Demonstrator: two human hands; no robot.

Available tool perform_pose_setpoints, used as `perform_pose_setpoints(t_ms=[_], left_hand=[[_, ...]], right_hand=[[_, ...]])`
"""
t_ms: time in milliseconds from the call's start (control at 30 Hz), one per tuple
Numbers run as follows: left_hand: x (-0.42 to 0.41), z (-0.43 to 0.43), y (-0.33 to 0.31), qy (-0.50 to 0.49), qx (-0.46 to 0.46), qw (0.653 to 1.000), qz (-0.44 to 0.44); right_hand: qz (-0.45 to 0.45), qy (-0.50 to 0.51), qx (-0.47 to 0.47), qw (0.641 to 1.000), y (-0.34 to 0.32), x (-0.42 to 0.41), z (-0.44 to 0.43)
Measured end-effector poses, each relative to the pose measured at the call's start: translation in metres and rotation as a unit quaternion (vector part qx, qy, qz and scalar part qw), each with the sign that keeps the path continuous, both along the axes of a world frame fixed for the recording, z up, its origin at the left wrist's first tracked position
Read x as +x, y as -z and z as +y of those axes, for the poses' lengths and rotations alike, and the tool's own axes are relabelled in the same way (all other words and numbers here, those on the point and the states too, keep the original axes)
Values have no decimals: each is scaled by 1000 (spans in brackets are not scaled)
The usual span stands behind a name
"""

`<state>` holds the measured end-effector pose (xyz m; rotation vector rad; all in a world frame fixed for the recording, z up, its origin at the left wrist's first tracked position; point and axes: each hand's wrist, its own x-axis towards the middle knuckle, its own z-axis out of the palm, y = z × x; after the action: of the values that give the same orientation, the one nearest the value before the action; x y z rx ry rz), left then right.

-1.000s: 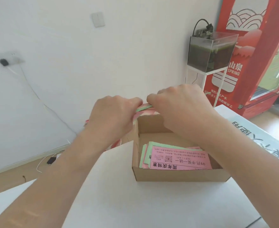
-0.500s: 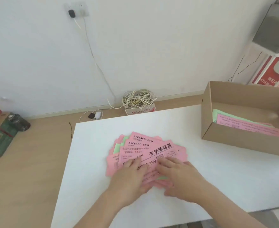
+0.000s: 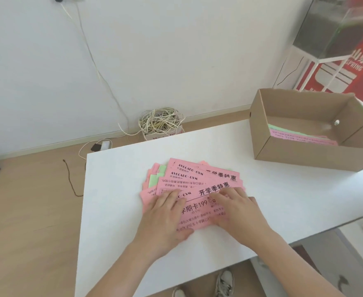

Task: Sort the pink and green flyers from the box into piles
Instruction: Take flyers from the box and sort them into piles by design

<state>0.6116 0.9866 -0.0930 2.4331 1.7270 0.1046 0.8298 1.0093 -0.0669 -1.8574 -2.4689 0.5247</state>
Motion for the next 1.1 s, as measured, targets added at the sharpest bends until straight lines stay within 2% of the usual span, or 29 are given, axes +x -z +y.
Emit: perform_pose_setpoints(t_ms=[67,167,267,300,367,467,567,633,700,833,900,1000,1100], left_hand=[[10,-3,1,13,-3,1000,20],[15,-3,2,12,25,999,-35],[8,-1,-1,21,62,993,-94],[6,-1,-3,13,59,991,-116],[5,-4,-12,-68,40,984,-162],[4,-8,-27,-240,67,933,-262],[2,-7,-36,-286,153,901,-288],[1,-4,-33,-257,193,913,-249],[-2,-1,-25,-217,203,935,-195],[-4,-1,-16,-236,54,958,-154],[-1,-7,-10,-227,29,966,-118],[4,-16,-8,-225,41,968,-102],[9,-18,-16,-262,61,956,-116]], right_hand=[[48,24,-38,998,5,5,0],[100,50,-81,990,10,15,1],[243,111,-83,960,5,26,3],[297,135,-82,942,4,30,5],[331,161,-89,925,3,35,10],[238,118,-68,962,10,40,19],[138,64,-77,985,18,39,24],[86,29,-61,994,20,39,27],[73,19,-62,995,21,42,32],[87,11,-42,995,18,51,46],[122,22,-42,991,17,52,51],[165,47,-19,985,16,49,52],[103,35,-5,994,14,43,48]])
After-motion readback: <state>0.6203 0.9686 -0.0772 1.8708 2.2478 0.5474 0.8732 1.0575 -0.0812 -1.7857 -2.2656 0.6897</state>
